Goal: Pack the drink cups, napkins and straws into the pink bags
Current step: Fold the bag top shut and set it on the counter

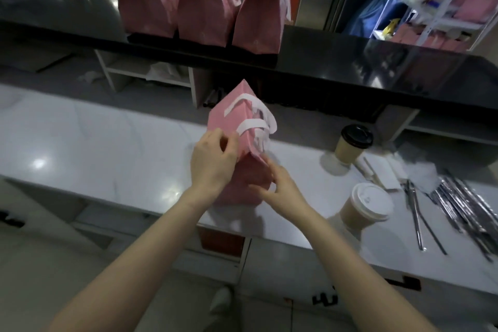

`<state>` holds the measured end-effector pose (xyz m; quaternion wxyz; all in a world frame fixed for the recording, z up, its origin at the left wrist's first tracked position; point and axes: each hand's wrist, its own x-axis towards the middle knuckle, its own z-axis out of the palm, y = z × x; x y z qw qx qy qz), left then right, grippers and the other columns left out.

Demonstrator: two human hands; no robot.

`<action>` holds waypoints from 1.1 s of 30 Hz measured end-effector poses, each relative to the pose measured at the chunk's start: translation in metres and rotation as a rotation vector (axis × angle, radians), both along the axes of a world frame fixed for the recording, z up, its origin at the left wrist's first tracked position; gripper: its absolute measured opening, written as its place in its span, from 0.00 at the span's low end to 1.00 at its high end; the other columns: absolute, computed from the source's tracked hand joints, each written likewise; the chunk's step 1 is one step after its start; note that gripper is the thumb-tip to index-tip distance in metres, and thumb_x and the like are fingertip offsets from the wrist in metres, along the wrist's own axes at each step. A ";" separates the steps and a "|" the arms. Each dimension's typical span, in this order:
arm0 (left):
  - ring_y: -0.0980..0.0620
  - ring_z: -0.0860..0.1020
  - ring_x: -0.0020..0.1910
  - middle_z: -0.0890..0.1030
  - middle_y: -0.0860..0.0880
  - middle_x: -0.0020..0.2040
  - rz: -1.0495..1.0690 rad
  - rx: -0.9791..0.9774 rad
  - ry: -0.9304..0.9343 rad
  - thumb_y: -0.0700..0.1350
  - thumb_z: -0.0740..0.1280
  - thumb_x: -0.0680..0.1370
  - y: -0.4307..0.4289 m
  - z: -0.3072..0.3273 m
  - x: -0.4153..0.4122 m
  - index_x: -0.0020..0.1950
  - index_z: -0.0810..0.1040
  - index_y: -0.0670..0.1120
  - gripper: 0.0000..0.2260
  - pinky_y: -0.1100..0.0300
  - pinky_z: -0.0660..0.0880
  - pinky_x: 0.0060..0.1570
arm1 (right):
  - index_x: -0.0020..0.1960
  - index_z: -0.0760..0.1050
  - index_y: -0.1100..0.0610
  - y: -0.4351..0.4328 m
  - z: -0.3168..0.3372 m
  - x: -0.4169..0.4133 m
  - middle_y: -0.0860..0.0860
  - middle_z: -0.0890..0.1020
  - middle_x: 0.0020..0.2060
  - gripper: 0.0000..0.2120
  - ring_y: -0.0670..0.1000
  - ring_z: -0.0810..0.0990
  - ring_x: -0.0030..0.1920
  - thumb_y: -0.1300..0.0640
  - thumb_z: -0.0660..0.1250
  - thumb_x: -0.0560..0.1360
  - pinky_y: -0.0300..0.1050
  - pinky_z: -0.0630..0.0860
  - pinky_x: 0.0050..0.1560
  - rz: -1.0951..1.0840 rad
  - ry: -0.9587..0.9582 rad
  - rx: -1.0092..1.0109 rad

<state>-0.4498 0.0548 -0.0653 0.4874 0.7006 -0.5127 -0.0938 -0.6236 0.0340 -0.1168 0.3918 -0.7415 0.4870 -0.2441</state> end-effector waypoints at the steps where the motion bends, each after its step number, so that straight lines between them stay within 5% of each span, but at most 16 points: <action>1: 0.59 0.70 0.35 0.72 0.54 0.35 -0.028 0.002 0.037 0.54 0.62 0.79 0.006 -0.004 0.001 0.33 0.66 0.53 0.15 0.66 0.61 0.35 | 0.76 0.54 0.39 0.005 -0.006 0.003 0.50 0.68 0.70 0.39 0.49 0.70 0.67 0.47 0.72 0.72 0.51 0.70 0.67 0.006 -0.019 0.002; 4: 0.62 0.71 0.48 0.75 0.51 0.52 -0.173 0.065 0.102 0.54 0.64 0.79 0.030 -0.030 0.013 0.52 0.73 0.54 0.06 0.78 0.63 0.48 | 0.77 0.49 0.41 0.013 -0.019 0.012 0.51 0.65 0.72 0.42 0.52 0.69 0.69 0.57 0.71 0.74 0.54 0.70 0.68 -0.017 -0.068 0.003; 6: 0.61 0.69 0.58 0.70 0.51 0.62 -0.246 0.180 0.123 0.53 0.67 0.77 0.045 -0.051 0.024 0.67 0.69 0.55 0.19 0.71 0.63 0.59 | 0.77 0.47 0.40 0.013 -0.024 0.016 0.51 0.64 0.73 0.43 0.52 0.68 0.70 0.60 0.69 0.74 0.48 0.68 0.69 -0.058 -0.058 -0.018; 9: 0.56 0.67 0.66 0.66 0.49 0.69 -0.286 0.333 0.104 0.48 0.71 0.75 0.058 -0.075 0.033 0.77 0.57 0.57 0.35 0.65 0.61 0.65 | 0.77 0.46 0.39 0.011 -0.029 0.019 0.51 0.60 0.75 0.44 0.51 0.63 0.73 0.64 0.68 0.74 0.39 0.63 0.66 -0.082 -0.039 -0.057; 13: 0.52 0.70 0.66 0.69 0.47 0.71 -0.268 0.282 0.102 0.41 0.69 0.74 0.059 -0.078 0.031 0.77 0.54 0.61 0.38 0.57 0.69 0.66 | 0.77 0.48 0.41 0.013 -0.029 0.027 0.48 0.60 0.76 0.44 0.51 0.61 0.75 0.70 0.64 0.72 0.52 0.65 0.72 -0.059 -0.114 -0.084; 16: 0.47 0.75 0.61 0.73 0.48 0.67 -0.210 0.213 0.160 0.35 0.65 0.72 0.060 -0.071 0.032 0.75 0.58 0.60 0.36 0.45 0.74 0.60 | 0.75 0.51 0.35 0.016 -0.022 0.040 0.47 0.67 0.73 0.42 0.50 0.70 0.69 0.69 0.61 0.72 0.47 0.71 0.66 -0.099 -0.155 -0.088; 24: 0.47 0.75 0.61 0.76 0.47 0.64 0.029 0.105 0.077 0.36 0.66 0.74 0.075 -0.045 0.093 0.75 0.61 0.52 0.31 0.49 0.73 0.61 | 0.71 0.58 0.34 0.027 0.011 0.123 0.49 0.72 0.68 0.40 0.50 0.74 0.63 0.70 0.58 0.70 0.43 0.74 0.59 -0.068 -0.220 -0.079; 33: 0.52 0.76 0.57 0.77 0.51 0.60 0.122 -0.019 0.007 0.37 0.68 0.74 0.111 0.000 0.241 0.73 0.63 0.55 0.30 0.52 0.76 0.58 | 0.72 0.58 0.35 0.052 0.056 0.276 0.46 0.72 0.68 0.44 0.49 0.72 0.65 0.72 0.62 0.67 0.51 0.76 0.62 0.042 -0.283 -0.126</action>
